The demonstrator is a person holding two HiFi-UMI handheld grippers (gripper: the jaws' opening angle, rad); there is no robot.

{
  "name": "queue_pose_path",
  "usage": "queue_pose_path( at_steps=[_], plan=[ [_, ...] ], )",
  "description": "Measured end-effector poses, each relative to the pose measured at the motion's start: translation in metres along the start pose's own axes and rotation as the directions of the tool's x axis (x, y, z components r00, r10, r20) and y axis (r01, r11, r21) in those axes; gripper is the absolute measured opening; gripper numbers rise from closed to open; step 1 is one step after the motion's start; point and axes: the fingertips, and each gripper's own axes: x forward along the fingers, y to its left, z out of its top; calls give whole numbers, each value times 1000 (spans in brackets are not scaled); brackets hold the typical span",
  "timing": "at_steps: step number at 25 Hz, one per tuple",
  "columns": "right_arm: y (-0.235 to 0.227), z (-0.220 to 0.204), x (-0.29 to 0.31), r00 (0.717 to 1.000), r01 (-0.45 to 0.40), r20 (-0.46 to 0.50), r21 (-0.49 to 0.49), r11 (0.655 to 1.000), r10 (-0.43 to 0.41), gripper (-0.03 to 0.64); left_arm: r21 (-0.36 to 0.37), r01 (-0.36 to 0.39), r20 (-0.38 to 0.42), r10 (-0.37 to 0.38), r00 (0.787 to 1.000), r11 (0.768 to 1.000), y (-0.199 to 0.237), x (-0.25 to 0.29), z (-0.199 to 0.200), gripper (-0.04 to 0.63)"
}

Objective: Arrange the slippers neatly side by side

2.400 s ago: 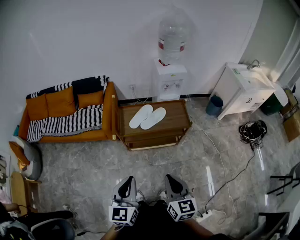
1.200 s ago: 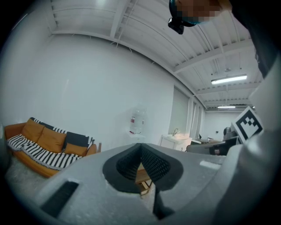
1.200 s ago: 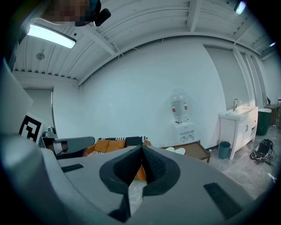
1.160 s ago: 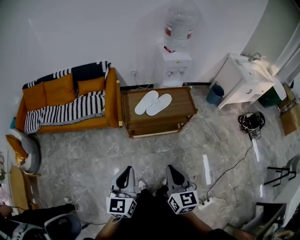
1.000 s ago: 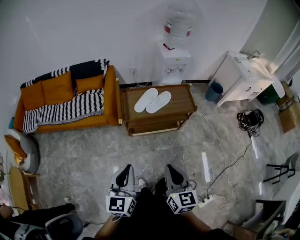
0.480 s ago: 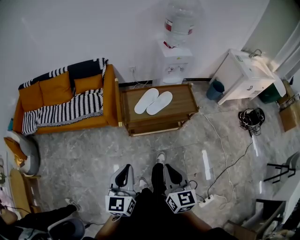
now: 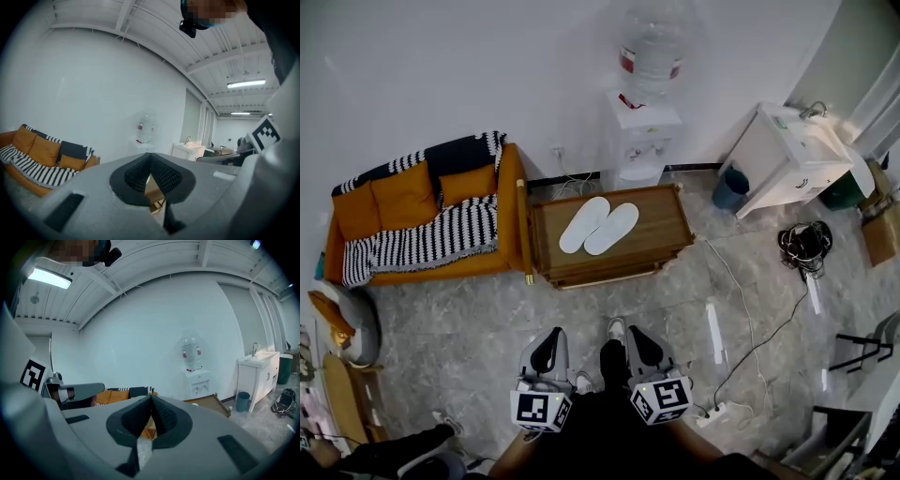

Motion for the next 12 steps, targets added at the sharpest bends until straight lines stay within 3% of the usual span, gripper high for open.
queue_pose_path(
  at_steps=[12],
  plan=[
    [-89,47,89,996,-84,-27,-25,996,83,9,7,-78,3,78,997,997,-5,126,30,12]
  ],
)
